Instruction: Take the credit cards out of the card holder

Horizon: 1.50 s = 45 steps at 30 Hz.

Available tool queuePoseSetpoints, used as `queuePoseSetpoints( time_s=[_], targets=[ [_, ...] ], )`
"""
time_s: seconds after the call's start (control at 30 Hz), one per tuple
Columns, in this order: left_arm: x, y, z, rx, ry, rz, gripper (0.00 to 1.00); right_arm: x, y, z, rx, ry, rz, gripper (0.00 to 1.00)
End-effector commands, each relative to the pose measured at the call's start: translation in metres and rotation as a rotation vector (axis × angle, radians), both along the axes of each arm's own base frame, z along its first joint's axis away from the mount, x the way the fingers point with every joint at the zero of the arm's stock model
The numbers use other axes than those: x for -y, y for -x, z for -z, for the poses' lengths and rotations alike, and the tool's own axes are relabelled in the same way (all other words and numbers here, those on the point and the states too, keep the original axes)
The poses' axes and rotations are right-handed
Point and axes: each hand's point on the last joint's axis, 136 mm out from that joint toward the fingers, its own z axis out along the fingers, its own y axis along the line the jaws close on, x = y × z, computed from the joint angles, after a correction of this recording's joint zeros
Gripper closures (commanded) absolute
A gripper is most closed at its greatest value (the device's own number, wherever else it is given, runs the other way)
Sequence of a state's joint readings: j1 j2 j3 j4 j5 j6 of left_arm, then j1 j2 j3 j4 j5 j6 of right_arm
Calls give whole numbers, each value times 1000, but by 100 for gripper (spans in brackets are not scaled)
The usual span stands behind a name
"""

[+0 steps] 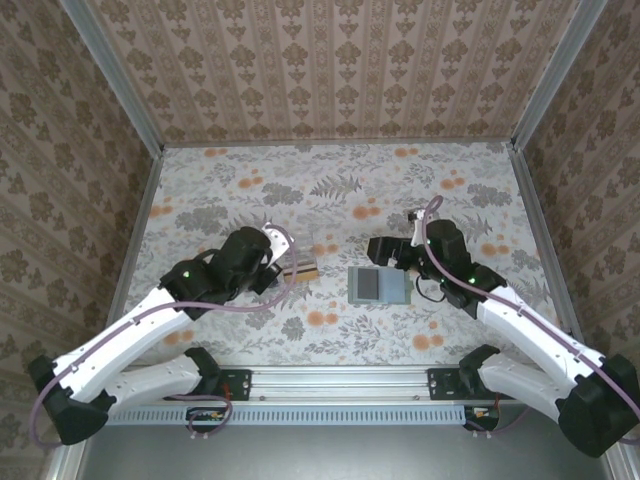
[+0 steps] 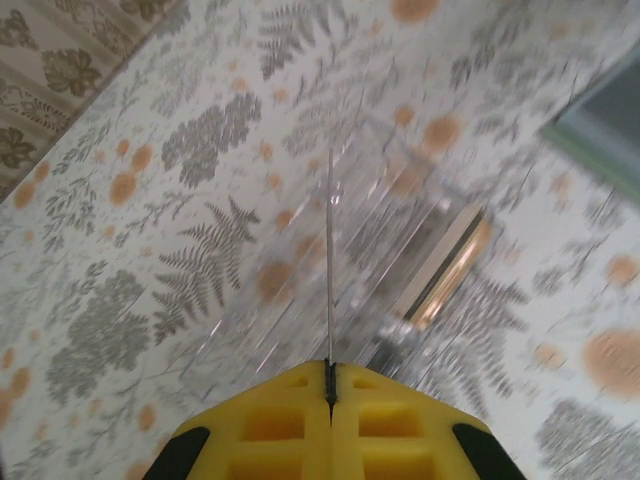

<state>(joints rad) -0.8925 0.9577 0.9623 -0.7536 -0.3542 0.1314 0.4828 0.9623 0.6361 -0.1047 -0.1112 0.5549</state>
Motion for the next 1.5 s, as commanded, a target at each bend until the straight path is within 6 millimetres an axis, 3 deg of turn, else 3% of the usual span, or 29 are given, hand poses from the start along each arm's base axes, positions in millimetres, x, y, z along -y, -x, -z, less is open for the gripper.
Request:
queuePoseSetpoints(
  time_s=[0.0, 0.23, 0.63, 0.83, 1.03, 1.47],
  targets=[
    [-23, 7, 21, -41, -281, 111, 100, 9, 1, -7, 55, 13, 36, 0],
    [-42, 19, 43, -70, -515, 286, 100, 13, 3, -4, 58, 11, 57, 0],
    [-46, 43, 74, -189, -570, 468, 100, 19, 1, 3, 38, 29, 90, 0],
    [-46, 34, 91, -186, -606, 475, 100, 21, 1, 2, 38, 29, 102, 0],
    [-38, 17, 96, -165, -547, 432, 100, 22, 4, 1, 35, 23, 104, 0],
    [-35, 4, 109, -254, -562, 394, 100, 27, 8, -1, 35, 24, 122, 0]
  ],
)
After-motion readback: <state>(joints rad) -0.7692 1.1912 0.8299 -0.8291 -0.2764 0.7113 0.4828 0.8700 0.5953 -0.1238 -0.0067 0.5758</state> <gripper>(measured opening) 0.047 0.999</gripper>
